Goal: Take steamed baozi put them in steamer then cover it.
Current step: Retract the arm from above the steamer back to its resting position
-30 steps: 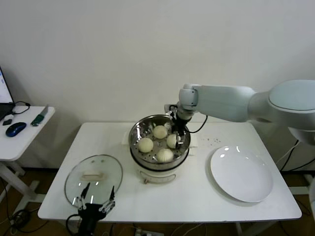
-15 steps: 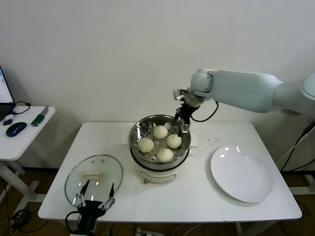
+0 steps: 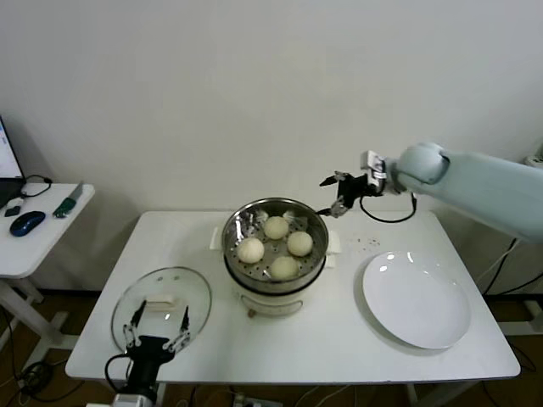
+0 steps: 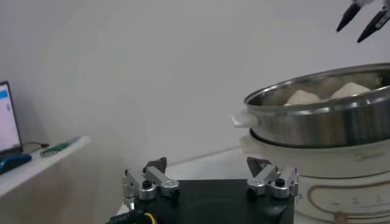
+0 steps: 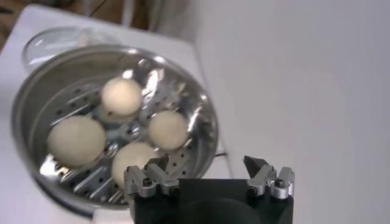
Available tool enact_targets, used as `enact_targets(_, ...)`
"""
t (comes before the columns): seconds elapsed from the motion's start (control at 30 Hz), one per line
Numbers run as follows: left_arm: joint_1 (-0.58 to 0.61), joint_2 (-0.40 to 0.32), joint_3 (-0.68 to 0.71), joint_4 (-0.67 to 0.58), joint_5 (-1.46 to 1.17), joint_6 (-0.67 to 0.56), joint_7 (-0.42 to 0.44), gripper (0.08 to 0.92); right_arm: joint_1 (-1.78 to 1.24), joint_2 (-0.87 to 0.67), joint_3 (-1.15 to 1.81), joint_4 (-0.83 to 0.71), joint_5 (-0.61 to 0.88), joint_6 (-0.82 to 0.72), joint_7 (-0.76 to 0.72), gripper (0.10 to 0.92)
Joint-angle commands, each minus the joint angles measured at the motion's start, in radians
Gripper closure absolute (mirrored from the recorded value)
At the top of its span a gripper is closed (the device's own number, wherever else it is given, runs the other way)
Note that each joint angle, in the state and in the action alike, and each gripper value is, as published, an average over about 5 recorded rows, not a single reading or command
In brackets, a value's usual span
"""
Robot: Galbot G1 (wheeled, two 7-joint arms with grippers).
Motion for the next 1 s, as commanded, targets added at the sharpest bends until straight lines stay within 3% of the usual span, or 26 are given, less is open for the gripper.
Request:
enact_targets(0.03, -0.031, 0.007, -0.017, 0.009, 0.183, 0.013, 0.008, 0.177, -0.597, -0.305, 0.609, 0.176, 0.016, 0.164, 0.317, 0.203)
enact_targets(0.27, -0.053, 0.024, -0.021, 0.015, 0.382, 0.033, 0.037, 0.177, -0.956, -0.322, 0.948, 0.236, 0.007, 0.221, 0.381, 0.203)
enact_targets(0.57, -0.067, 0.051, -0.039, 0.013, 0.743, 0.14, 0.014, 0.177, -1.521, -0.119, 1.598, 0.279, -0.133, 0.19, 0.391, 0.203)
enact_targets(0.8, -0.079, 0.172, 0.018, 0.073, 1.061, 0.241, 0.011, 0.177, -1.695, -0.011, 1.776, 0.315, -0.185, 0.144, 0.388, 0.203)
enact_targets(1.0, -0.138, 0.21, 0.025, 0.187, 1.216, 0.242, 0.094, 0.177, -1.783, 0.069, 1.852, 0.325, -0.262, 0.145, 0.384, 0.203)
